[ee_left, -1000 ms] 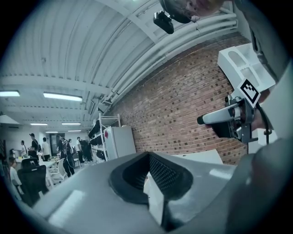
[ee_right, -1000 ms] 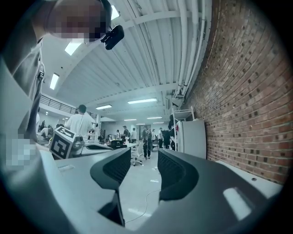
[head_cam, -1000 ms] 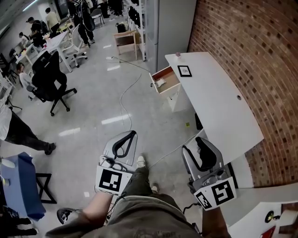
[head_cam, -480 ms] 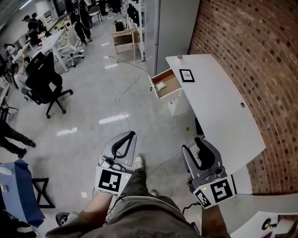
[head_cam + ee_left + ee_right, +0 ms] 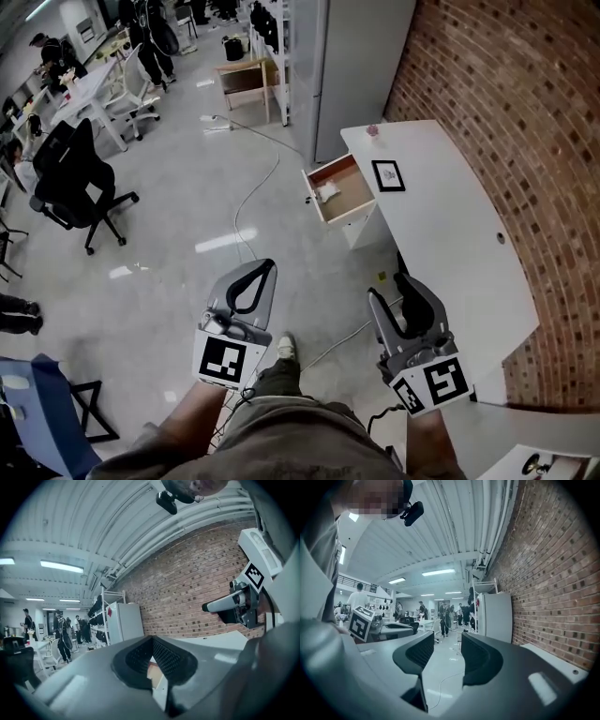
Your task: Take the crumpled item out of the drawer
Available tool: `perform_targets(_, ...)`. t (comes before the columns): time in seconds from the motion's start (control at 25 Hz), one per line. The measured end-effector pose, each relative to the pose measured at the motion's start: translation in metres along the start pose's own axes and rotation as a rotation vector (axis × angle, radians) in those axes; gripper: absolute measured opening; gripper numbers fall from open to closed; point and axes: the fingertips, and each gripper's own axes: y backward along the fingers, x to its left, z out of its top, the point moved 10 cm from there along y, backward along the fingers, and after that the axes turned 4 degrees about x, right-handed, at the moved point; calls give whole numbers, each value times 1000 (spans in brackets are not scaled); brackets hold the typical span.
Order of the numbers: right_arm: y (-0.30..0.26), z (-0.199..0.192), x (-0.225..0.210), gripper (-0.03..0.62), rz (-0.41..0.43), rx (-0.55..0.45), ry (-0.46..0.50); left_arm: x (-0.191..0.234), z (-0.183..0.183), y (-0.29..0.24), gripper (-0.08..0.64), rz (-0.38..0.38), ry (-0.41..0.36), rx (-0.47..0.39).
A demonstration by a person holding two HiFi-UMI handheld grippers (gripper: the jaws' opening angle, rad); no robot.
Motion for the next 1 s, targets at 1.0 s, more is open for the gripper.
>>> perform_targets(1.0, -266, 2, -124, 207, -45, 58, -32, 178, -43, -242, 0, -56, 6, 5)
